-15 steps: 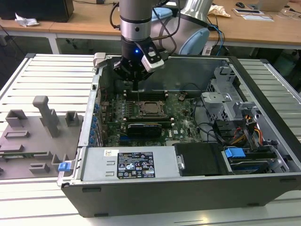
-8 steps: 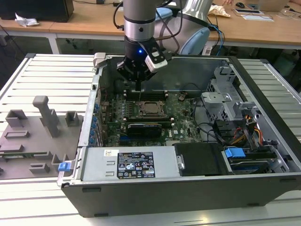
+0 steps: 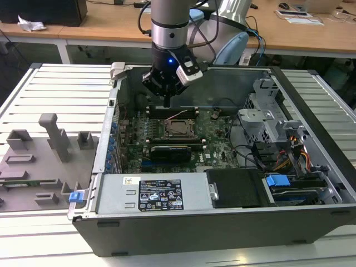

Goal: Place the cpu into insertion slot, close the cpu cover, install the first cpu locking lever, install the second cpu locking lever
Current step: 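Install the first cpu locking lever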

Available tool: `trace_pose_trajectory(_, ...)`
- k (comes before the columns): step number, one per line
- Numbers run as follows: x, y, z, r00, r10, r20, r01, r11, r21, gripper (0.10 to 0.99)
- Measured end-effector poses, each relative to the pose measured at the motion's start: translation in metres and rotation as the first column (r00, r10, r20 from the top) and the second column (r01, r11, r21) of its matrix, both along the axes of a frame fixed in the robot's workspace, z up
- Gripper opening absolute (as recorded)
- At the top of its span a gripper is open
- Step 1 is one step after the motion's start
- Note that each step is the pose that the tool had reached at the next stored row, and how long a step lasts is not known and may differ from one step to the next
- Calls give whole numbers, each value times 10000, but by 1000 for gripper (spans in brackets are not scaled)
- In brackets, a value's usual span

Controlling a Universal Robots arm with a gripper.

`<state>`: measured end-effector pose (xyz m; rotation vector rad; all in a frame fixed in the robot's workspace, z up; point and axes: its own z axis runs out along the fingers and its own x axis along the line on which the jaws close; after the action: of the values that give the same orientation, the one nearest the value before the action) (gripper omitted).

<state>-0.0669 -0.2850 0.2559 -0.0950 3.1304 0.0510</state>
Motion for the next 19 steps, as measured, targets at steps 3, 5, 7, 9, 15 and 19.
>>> trace_pose_trajectory(3, 27, 0, 0, 10000, 0, 0, 0, 10000, 0, 106)
trace_pose_trajectory(5, 44, 0, -1, 10000, 1, 0, -1, 10000, 0, 106)
trace_pose_trajectory(7, 71, 0, -4, 10000, 1, 0, -1, 10000, 0, 106)
trace_pose_trajectory(9, 130, 0, -16, 10000, 0, 1, 0, 10000, 2, 106)
trace_pose_trajectory(15, 182, 0, -76, 9999, -121, 2, 121, 9988, 465, 106)
trace_pose_trajectory(19, 217, -1, -154, 9997, -240, 1, 239, 9986, 465, 106)
